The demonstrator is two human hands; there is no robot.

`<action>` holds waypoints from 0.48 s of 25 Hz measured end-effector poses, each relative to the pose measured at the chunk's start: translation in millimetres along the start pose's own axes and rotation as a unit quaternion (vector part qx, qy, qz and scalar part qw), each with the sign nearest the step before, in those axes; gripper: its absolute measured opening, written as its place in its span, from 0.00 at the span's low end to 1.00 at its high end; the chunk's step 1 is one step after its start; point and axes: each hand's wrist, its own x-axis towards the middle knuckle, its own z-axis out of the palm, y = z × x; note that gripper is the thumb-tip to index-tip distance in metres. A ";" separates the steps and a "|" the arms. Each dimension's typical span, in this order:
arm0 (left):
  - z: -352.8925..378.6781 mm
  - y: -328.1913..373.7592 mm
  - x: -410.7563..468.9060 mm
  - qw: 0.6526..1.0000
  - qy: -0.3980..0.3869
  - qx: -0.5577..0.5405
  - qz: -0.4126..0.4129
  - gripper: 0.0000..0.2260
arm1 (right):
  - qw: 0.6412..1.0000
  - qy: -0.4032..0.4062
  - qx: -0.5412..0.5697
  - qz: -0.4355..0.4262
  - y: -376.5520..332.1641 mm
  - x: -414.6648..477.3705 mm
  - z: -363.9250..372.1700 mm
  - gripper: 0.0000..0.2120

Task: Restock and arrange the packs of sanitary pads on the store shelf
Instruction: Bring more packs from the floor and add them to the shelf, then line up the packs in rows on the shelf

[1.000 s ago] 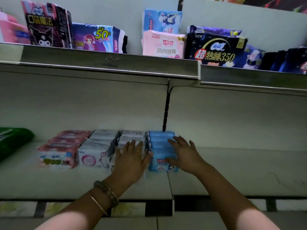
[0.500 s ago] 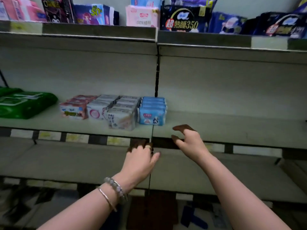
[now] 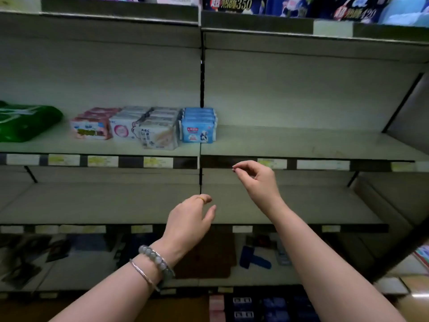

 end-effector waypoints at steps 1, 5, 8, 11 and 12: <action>1.0 -6.0 -10.6 1.000 -0.004 -0.007 -0.005 0.17 | 1.000 -0.003 0.003 0.012 -1.2 -8.7 5.6 0.06; 6.2 -33.5 -49.9 0.998 -0.032 -0.021 -0.053 0.14 | 0.998 -0.042 -0.011 0.052 -7.4 -55.1 31.2 0.06; 15.4 -35.6 -72.6 0.996 -0.048 -0.030 -0.070 0.14 | 0.995 -0.078 -0.030 0.054 -7.1 -87.0 32.7 0.06; 27.5 -25.9 -88.1 0.995 -0.063 -0.038 -0.068 0.14 | 0.995 -0.081 -0.026 0.055 0.3 -105.7 21.1 0.06; 33.1 -21.4 -92.5 0.995 -0.065 -0.040 -0.070 0.15 | 0.995 -0.079 -0.019 0.065 5.1 -111.2 15.6 0.06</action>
